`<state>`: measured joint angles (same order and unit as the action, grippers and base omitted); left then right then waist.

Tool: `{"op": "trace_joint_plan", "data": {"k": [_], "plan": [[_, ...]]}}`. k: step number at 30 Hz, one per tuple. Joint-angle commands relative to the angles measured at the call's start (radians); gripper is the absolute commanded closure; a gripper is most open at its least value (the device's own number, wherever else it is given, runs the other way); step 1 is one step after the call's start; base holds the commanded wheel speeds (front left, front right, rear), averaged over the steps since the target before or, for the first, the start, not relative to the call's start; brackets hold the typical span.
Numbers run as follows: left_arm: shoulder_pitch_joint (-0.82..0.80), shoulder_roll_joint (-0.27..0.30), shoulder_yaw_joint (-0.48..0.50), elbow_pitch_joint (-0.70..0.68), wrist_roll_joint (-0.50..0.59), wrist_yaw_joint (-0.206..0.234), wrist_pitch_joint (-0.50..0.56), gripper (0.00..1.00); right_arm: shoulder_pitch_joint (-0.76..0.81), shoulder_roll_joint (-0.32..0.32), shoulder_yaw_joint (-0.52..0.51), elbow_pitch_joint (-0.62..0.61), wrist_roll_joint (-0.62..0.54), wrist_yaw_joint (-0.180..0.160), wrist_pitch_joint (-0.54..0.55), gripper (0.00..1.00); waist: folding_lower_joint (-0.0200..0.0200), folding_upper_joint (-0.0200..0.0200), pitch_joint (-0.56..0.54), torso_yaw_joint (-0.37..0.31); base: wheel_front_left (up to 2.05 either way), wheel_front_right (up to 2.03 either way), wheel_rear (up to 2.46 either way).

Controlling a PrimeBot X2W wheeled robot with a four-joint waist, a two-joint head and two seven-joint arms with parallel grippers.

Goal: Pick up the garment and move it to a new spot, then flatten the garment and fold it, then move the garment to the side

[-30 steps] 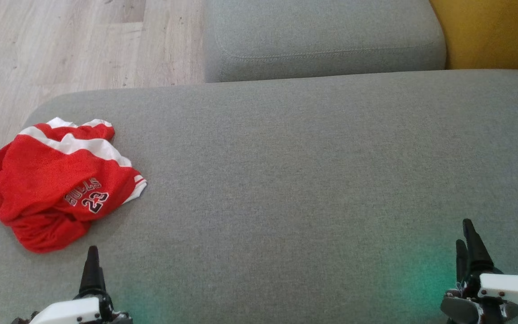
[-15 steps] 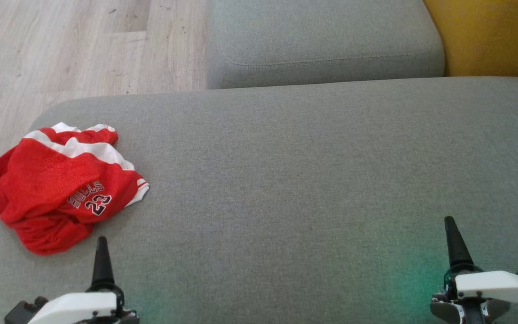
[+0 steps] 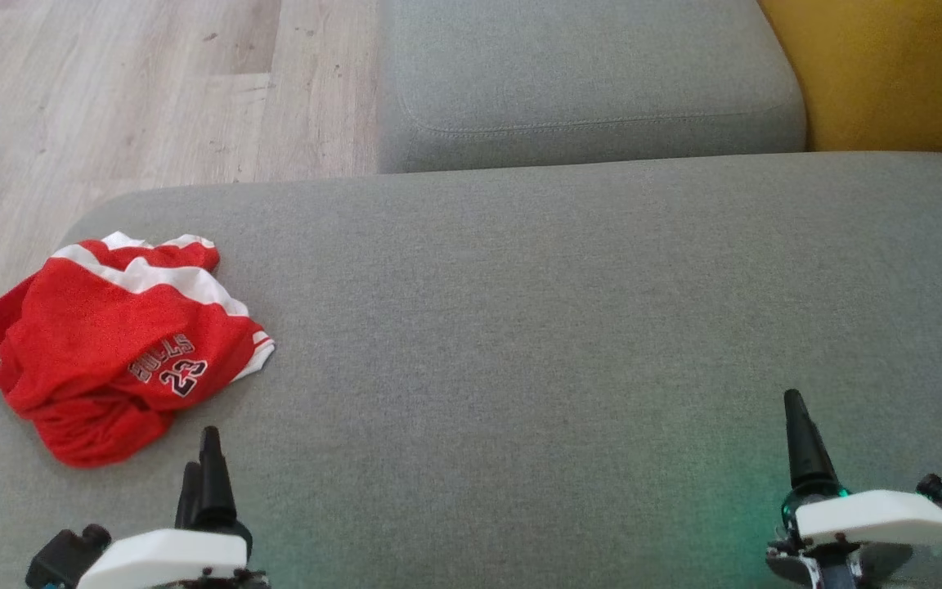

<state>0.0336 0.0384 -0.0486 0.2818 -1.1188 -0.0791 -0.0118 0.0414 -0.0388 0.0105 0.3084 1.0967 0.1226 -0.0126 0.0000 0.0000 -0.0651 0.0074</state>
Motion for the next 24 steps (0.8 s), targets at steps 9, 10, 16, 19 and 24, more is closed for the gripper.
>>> {"op": "trace_joint_plan", "data": {"k": [9, 10, 16, 19, 24], "plan": [[-0.012, 0.007, -0.019, -0.050, 0.121, 0.001, -0.034, 0.00, -0.003, -0.020, 0.069, -0.043, -0.108, 0.003, -0.034, 0.00, 0.0000, 0.0000, -0.013, -0.004, 0.00, 0.00, 0.00], [-0.011, 0.007, -0.021, -0.051, 0.133, 0.002, -0.037, 0.00, -0.002, -0.023, 0.073, -0.044, -0.120, 0.003, -0.037, 0.00, 0.0000, 0.0000, -0.015, -0.004, 0.00, 0.00, 0.00], [-0.006, 0.008, -0.037, -0.059, 0.211, 0.006, -0.054, 0.00, -0.002, -0.032, 0.091, -0.050, -0.196, 0.004, -0.055, 0.00, 0.0000, 0.0000, -0.024, -0.005, 0.00, 0.00, 0.00], [-0.002, 0.008, -0.047, -0.062, 0.266, 0.010, -0.066, 0.00, -0.002, -0.034, 0.104, -0.056, -0.257, 0.004, -0.067, 0.00, 0.0000, 0.0000, -0.030, -0.006, 0.00, 0.00, 0.00], [0.002, 0.008, -0.064, -0.052, 0.333, 0.017, -0.081, 0.00, 0.002, -0.032, 0.115, -0.061, -0.342, 0.004, -0.081, 0.00, 0.0000, 0.0000, -0.039, -0.005, 0.00, 0.00, 0.00]]}}
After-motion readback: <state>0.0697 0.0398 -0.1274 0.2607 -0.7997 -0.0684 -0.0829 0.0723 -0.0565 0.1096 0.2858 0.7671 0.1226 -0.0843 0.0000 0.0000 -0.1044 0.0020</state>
